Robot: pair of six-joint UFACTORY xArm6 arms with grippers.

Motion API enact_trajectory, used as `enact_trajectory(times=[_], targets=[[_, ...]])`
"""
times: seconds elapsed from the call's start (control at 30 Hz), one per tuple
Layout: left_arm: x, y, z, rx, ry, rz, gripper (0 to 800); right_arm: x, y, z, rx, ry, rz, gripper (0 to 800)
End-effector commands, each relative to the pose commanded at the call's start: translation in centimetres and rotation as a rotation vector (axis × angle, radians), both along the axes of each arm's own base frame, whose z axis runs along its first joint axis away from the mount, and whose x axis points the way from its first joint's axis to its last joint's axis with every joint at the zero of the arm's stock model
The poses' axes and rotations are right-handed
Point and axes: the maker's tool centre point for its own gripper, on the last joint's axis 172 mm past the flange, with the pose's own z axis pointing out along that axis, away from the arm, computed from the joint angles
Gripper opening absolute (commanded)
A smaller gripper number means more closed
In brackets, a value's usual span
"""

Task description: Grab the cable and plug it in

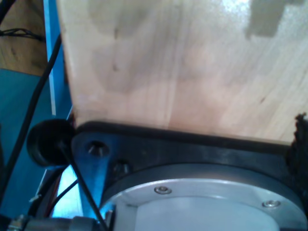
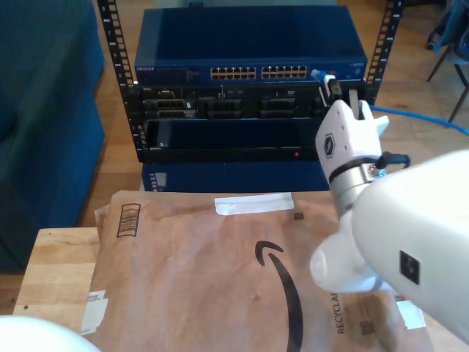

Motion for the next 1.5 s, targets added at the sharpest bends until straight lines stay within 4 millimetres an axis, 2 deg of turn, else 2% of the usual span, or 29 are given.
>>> enact_trajectory(times=[0.2,0.47,0.53,0.6,0.8,0.97,1.13,1.33,1.5], targets=[[0.0,0.0,0.0,0.000,0.000,0.000,800,1.5,-0.9,-1.4,-0.026,0.014,-0.078,0],[0.0,-0.1,0.0,-0.002,-0.001,-0.001,800,5.6,0.5,-2.6,-0.102,-0.021,-0.123,0],[0.0,0.0,0.0,0.000,0.000,0.000,800,6.3,1.1,-3.1,-0.127,-0.024,-0.130,0],[0.0,-0.1,0.0,-0.002,0.000,0.000,800,6.7,0.9,-3.7,-0.142,-0.018,-0.162,0],[0.0,0.0,0.0,0.000,0.000,0.000,800,6.8,-0.1,-4.6,-0.156,0.002,-0.255,0],[0.0,-0.1,0.0,-0.002,0.000,0.000,800,6.5,1.2,-5.3,-0.158,0.013,-0.261,0],[0.0,0.0,0.0,0.000,0.000,0.000,800,7.5,2.1,-5.3,-0.141,-0.006,-0.258,0],[0.0,0.0,0.0,0.000,0.000,0.000,800,7.9,1.1,-5.6,-0.109,-0.005,-0.304,0],[0.0,-0.1,0.0,-0.002,0.000,0.000,800,7.9,1.3,-5.9,-0.094,0.000,-0.316,0]])
